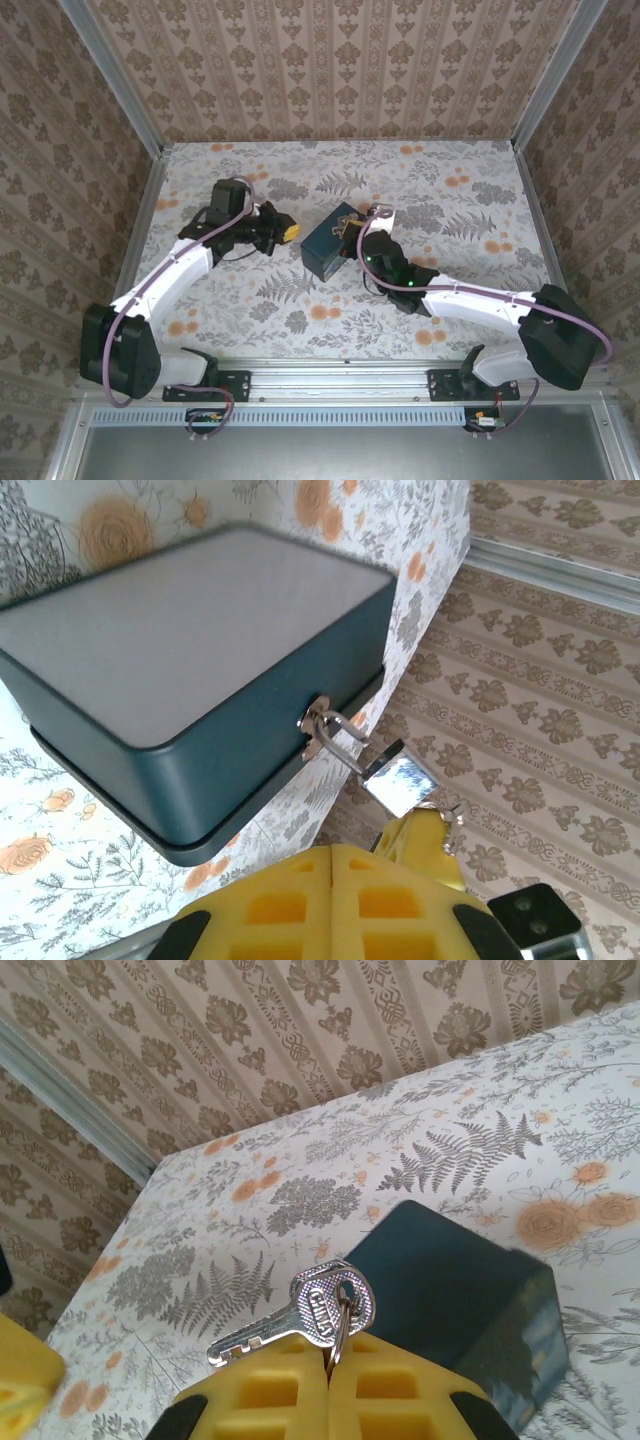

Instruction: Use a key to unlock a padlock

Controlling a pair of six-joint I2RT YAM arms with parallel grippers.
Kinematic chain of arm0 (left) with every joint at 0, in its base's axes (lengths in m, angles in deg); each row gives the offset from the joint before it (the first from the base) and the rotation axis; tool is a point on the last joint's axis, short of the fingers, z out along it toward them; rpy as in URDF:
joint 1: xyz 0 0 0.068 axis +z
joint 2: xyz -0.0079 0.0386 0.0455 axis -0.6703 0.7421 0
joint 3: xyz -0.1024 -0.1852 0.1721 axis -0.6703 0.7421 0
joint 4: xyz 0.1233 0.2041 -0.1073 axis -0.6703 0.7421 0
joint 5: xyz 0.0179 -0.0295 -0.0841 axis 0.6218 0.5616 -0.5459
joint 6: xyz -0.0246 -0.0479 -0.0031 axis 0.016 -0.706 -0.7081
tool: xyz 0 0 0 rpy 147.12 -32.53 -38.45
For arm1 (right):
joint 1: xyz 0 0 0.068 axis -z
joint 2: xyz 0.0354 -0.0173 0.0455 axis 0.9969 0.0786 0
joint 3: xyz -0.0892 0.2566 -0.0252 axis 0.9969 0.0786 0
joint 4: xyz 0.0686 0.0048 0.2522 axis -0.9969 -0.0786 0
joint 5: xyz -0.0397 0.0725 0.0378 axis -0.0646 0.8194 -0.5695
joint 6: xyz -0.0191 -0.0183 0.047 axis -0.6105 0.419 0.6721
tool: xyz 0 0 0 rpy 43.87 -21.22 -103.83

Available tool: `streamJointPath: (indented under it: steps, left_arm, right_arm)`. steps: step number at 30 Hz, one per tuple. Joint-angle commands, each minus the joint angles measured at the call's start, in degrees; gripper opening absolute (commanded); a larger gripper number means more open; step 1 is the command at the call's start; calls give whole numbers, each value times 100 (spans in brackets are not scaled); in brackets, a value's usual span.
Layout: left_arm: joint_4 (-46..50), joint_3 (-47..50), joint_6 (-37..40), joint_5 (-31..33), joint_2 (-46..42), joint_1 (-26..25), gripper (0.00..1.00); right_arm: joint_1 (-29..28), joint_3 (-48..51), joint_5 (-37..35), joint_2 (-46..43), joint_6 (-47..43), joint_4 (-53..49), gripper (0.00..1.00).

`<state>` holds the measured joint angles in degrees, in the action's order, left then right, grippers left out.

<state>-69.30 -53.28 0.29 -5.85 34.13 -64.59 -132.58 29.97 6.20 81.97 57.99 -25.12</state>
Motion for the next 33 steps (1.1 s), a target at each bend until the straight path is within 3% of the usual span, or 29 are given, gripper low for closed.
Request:
streamJointPath:
  steps: [1, 5, 15, 20, 30, 33]
  left_arm:
    - [470, -393, 882, -154, -10, 84, 0]
    - [1217, -992, 2164, -169, 468, 89, 0]
    - [1690, -1859, 3979, 288, 1201, -318, 3]
    - [1503, -2113, 4215, 607, 1735, -652, 8]
    - [1654, -2918, 4660, 855, 2523, -929, 15]
    - [1626, -2987, 4688, 939, 2576, -975, 19]
  right_arm:
    - [329, -14, 598, -464, -428, -228, 0]
    - [766, -295, 1310, -730, -848, -1018, 0]
    - [1556, -1132, 2583, -554, -1563, -2758, 3]
    - [1779, -734, 2047, -808, -1313, -2555, 1]
    - [2477, -249, 2823, -589, -799, -2173, 9]
    - [2610, -284, 2895, -557, -747, -2383, 16]
